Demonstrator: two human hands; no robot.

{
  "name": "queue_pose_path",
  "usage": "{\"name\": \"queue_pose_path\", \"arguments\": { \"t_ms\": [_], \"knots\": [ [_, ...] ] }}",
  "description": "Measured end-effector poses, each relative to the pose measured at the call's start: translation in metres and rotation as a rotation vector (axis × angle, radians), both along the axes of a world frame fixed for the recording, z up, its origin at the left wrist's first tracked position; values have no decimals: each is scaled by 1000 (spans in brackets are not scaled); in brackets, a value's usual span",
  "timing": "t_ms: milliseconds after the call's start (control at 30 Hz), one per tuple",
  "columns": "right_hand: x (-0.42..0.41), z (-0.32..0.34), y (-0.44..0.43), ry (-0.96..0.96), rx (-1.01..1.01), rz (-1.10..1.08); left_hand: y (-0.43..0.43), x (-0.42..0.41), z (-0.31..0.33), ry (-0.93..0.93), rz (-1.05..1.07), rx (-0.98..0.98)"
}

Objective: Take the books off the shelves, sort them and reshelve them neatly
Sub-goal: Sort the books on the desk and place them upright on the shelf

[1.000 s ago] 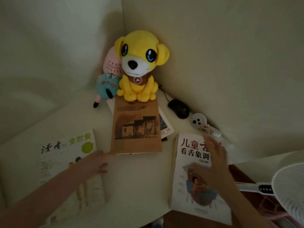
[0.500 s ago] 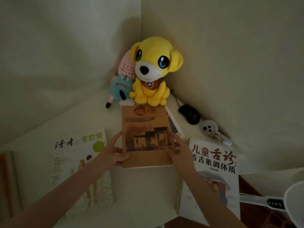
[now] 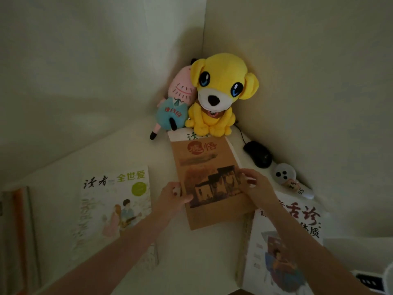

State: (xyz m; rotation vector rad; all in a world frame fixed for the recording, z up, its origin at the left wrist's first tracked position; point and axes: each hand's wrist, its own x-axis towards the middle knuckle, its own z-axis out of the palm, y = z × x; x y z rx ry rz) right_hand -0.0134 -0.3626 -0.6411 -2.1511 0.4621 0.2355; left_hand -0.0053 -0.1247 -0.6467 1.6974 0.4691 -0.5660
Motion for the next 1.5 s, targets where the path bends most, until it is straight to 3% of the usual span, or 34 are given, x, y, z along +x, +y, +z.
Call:
{"name": "queue_pose_path", "arguments": {
  "t_ms": [233, 467, 700, 867, 1000, 1333, 1500],
  "knots": [
    [6, 6, 6, -37, -5, 32, 0, 1, -2, -168, 107, -113],
    [-9, 3, 17, -54, -1, 124, 28, 5, 6, -119, 42, -226],
    [-37, 5, 22, 31, 172, 95, 49, -9, 21, -218, -237, -140],
    [-60, 20, 50, 62, 373, 127, 62, -24, 27, -278, -245, -28],
    [-72, 17, 90, -5, 145, 207, 96, -37, 25, -306, -233, 90],
    [-79, -9, 199, -49, 89, 326, 193, -87, -1, -381, -114, 352],
    [-78, -13, 223, 18, -96, 452, 218, -98, -17, -357, -93, 420]
  ]
}}
